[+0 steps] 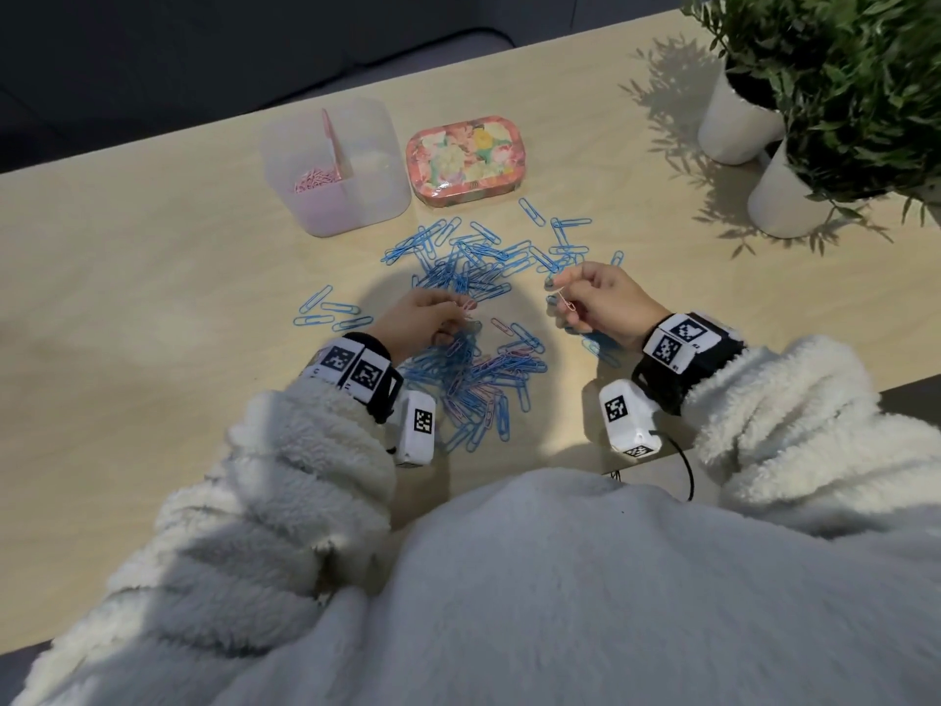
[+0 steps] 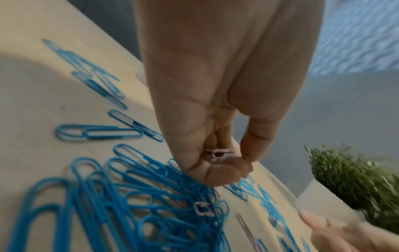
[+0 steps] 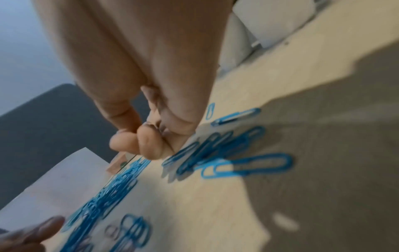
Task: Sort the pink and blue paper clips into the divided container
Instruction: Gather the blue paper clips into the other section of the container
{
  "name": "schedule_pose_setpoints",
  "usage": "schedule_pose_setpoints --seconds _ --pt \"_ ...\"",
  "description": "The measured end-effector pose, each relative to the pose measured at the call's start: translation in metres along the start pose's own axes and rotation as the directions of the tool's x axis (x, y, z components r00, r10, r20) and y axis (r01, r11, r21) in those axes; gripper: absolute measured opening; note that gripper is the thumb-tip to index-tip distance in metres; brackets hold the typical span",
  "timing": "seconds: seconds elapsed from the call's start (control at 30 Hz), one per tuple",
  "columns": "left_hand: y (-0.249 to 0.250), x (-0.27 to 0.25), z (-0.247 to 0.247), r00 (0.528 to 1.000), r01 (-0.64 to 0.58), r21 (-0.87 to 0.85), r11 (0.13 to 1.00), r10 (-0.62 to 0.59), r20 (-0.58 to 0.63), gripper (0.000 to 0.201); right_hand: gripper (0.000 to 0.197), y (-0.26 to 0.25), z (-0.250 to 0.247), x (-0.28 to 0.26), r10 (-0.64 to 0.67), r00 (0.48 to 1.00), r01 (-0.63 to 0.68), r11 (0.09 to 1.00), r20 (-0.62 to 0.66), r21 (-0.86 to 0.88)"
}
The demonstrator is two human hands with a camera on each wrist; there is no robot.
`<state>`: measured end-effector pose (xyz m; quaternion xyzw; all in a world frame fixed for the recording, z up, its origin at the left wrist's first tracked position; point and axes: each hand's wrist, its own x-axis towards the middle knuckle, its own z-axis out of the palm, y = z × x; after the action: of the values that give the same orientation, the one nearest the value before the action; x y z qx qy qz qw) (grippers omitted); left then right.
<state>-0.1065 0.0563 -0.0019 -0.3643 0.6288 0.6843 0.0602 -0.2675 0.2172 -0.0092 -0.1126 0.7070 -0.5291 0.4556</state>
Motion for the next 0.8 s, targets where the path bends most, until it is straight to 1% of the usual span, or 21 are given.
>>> schedule_pose_setpoints --seconds 0.03,0.07,0.1,0.13,0.17,0.2,0.23,0.27,0.3,0.33,0.37,0.4,0.43,0.5,0.53,0.6,0.67,0.7,0.73,0.77,0.8 --pt "0.001 0.000 0.000 0.999 0.036 -0.091 0.995 -0.037 0.000 0.021 0.023 -0.001 0.002 -0.001 0.029 1.000 -0.029 0.998 0.002 0.060" --pt "0.004 0.000 -0.001 0.997 0.070 -0.180 0.981 -0.071 -0.001 0.021 0.024 -0.001 0.004 -0.003 0.050 0.999 -0.050 0.996 0.003 0.071" --pt "0.006 0.000 -0.001 0.995 0.097 -0.258 0.961 -0.101 -0.003 0.021 0.024 -0.001 0.006 -0.003 0.063 0.998 -0.063 0.997 0.002 0.043" --pt "0.008 0.000 -0.002 0.993 0.112 -0.295 0.949 -0.120 -0.011 0.025 0.024 0.001 0.009 -0.003 0.045 0.999 -0.045 0.998 -0.001 -0.044" --pt "0.009 0.001 -0.002 0.992 0.108 -0.275 0.955 -0.120 -0.028 0.029 0.025 0.005 0.012 -0.003 -0.009 1.000 0.010 0.979 0.006 -0.202" --pt "0.010 0.002 -0.001 0.994 0.080 -0.194 0.978 -0.092 -0.052 0.033 0.024 0.008 0.015 -0.002 -0.075 0.997 0.081 0.913 0.029 -0.400" --pt "0.010 0.003 0.001 0.997 0.035 -0.070 0.997 -0.039 -0.066 0.034 0.022 0.013 0.019 0.000 -0.123 0.991 0.134 0.806 0.058 -0.577" --pt "0.010 0.005 0.004 0.998 -0.025 0.079 0.997 0.029 -0.061 0.033 0.019 0.016 0.023 0.001 -0.140 0.988 0.148 0.705 0.069 -0.693" --pt "0.009 0.008 0.007 0.994 -0.088 0.242 0.966 0.101 -0.040 0.031 0.017 0.019 0.026 0.002 -0.148 0.987 0.145 0.639 0.064 -0.755" --pt "0.007 0.011 0.011 0.986 -0.150 0.406 0.902 0.169 -0.012 0.026 0.015 0.020 0.027 0.003 -0.153 0.987 0.136 0.608 0.052 -0.782" --pt "0.006 0.014 0.015 0.975 -0.195 0.550 0.812 0.220 0.020 0.020 0.012 0.020 0.028 0.004 -0.157 0.987 0.120 0.608 0.029 -0.785" --pt "0.005 0.016 0.019 0.965 -0.224 0.668 0.710 0.256 0.052 0.015 0.009 0.019 0.026 0.004 -0.162 0.987 0.096 0.623 -0.008 -0.776" --pt "0.004 0.018 0.023 0.956 -0.245 0.748 0.617 0.282 0.080 0.015 0.007 0.018 0.024 0.005 -0.175 0.983 0.075 0.641 -0.051 -0.764" --pt "0.004 0.022 0.030 0.941 -0.277 0.830 0.485 0.311 0.132 0.017 0.003 0.013 0.017 0.002 -0.220 0.970 0.062 0.647 -0.109 -0.760" --pt "0.004 0.023 0.032 0.935 -0.286 0.854 0.435 0.323 0.148 0.016 0.002 0.011 0.014 0.000 -0.237 0.967 0.083 0.636 -0.092 -0.767" --pt "0.006 0.025 0.034 0.928 -0.289 0.887 0.361 0.331 0.168 0.014 0.005 0.008 0.016 -0.008 -0.244 0.969 0.181 0.593 0.039 -0.785" --pt "0.006 0.027 0.034 0.933 -0.281 0.908 0.311 0.311 0.182 0.018 0.009 0.007 0.024 -0.017 -0.219 0.959 0.271 0.521 0.180 -0.810" --pt "0.005 0.028 0.033 0.937 -0.277 0.914 0.297 0.294 0.189 0.020 0.012 0.009 0.027 -0.018 -0.197 0.955 0.290 0.483 0.220 -0.826" --pt "0.004 0.027 0.033 0.938 -0.281 0.911 0.300 0.288 0.194 0.020 0.013 0.011 0.029 -0.017 -0.176 0.956 0.290 0.455 0.235 -0.842" --pt "0.003 0.026 0.032 0.937 -0.286 0.899 0.333 0.295 0.188 0.018 0.013 0.013 0.030 -0.015 -0.163 0.961 0.275 0.441 0.226 -0.854" --pt "0.002 0.023 0.030 0.934 -0.290 0.871 0.398 0.314 0.168 0.015 0.012 0.015 0.030 -0.012 -0.162 0.966 0.255 0.436 0.203 -0.863"
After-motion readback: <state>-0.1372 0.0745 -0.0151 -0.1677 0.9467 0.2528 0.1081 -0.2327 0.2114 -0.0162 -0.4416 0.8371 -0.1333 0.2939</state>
